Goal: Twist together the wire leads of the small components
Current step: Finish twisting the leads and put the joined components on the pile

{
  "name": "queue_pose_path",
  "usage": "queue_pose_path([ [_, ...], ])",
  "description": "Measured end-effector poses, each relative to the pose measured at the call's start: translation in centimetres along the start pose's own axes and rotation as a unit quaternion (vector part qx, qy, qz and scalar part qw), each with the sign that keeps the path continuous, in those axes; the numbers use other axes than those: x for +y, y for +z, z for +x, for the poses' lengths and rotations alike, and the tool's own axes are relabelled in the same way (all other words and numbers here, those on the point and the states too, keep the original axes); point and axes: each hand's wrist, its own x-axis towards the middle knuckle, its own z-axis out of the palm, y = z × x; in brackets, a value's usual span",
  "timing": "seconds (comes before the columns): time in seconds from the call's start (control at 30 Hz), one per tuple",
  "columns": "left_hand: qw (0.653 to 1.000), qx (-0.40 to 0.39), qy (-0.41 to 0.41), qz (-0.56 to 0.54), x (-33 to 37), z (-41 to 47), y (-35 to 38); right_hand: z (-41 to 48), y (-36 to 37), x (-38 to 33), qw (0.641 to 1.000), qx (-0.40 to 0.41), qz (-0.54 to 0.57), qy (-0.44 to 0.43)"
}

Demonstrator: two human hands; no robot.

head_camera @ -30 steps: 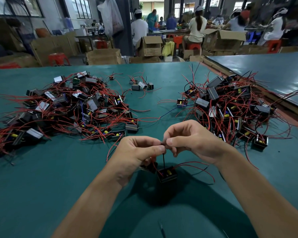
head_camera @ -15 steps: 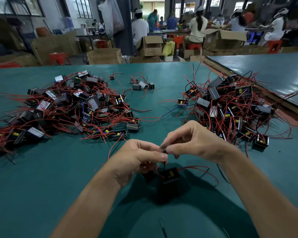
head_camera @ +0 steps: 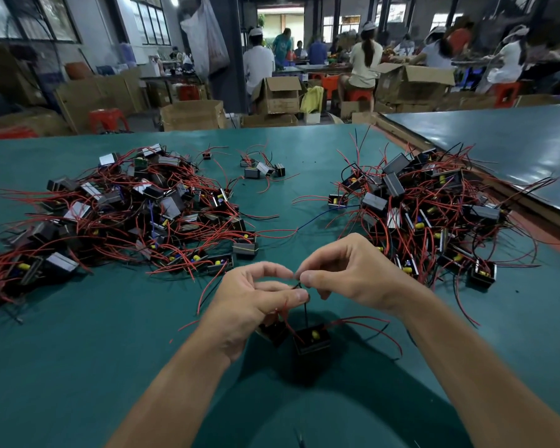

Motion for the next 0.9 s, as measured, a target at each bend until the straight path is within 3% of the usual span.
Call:
queue_pose_path([
  [0.17, 0.996, 0.051, 0.055, 0.040, 0.0, 0.1, 0.0, 0.2, 0.3, 0.1, 1.000, 0.004, -0.010, 0.006],
  [0.43, 0.991, 0.043, 0.106, 0.071, -0.3, 0.0, 0.3, 0.2, 0.9, -0.5, 0.999, 0.001, -0.028, 0.025],
  [0.73, 0.998, -0.001, 0.038, 0.059, -0.2, 0.0, 0.0, 0.0, 0.3, -0.8, 1.000, -0.001, 0.022, 0.022],
  [0.9, 0.998, -0.067, -0.011, 0.006, 0.2, -0.3, -0.4, -0.3, -0.7, -0.7, 0.998, -0.032, 0.046, -0.007],
])
